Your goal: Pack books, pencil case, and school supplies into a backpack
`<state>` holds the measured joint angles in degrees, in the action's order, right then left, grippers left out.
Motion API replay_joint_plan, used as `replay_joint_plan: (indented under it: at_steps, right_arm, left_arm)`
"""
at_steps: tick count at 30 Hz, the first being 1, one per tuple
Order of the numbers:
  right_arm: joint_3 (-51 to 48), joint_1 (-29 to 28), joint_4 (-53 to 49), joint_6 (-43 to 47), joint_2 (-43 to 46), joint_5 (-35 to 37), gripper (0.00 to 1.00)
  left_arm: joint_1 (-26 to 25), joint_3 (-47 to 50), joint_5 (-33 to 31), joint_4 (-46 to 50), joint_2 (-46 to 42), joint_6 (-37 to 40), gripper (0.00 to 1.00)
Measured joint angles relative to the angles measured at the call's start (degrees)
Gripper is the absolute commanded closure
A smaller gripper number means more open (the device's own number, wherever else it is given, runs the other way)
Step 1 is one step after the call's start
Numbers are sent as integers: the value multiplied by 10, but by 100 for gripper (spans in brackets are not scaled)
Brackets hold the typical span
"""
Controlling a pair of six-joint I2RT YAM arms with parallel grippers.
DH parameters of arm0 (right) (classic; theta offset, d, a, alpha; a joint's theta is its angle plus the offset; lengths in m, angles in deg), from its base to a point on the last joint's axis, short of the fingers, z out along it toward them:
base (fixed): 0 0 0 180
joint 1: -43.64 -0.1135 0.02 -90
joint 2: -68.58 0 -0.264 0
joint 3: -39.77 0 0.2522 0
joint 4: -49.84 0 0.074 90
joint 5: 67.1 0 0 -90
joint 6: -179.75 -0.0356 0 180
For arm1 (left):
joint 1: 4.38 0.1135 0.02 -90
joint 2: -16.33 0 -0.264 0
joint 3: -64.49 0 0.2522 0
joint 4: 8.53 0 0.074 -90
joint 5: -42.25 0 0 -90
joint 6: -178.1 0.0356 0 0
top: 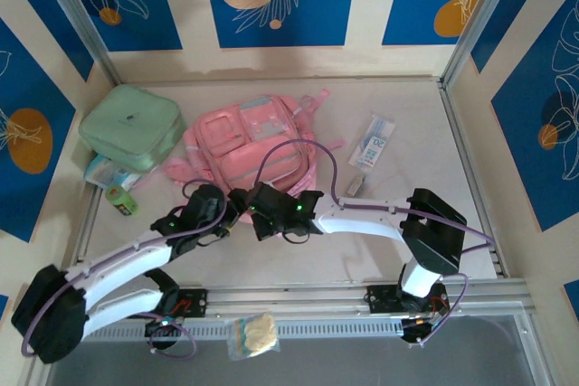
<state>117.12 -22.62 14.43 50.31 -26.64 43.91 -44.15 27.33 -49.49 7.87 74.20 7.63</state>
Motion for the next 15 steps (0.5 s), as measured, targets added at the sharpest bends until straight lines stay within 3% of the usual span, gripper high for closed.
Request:
replay_joint_plan:
  at_steps: [3,11,15]
  right_arm:
    - [0,0,-1,0,1,3,100]
    - [-10,4,-12,0,3,17,100]
    - [-16,9,-18,-3,15,23,100]
  left_arm:
    - [-27,-11,-24,-28,57,-27,29]
    - [-40,-30,-52,-66,135,-60,86]
    - [-43,-35,-62,-63,132,-60,97]
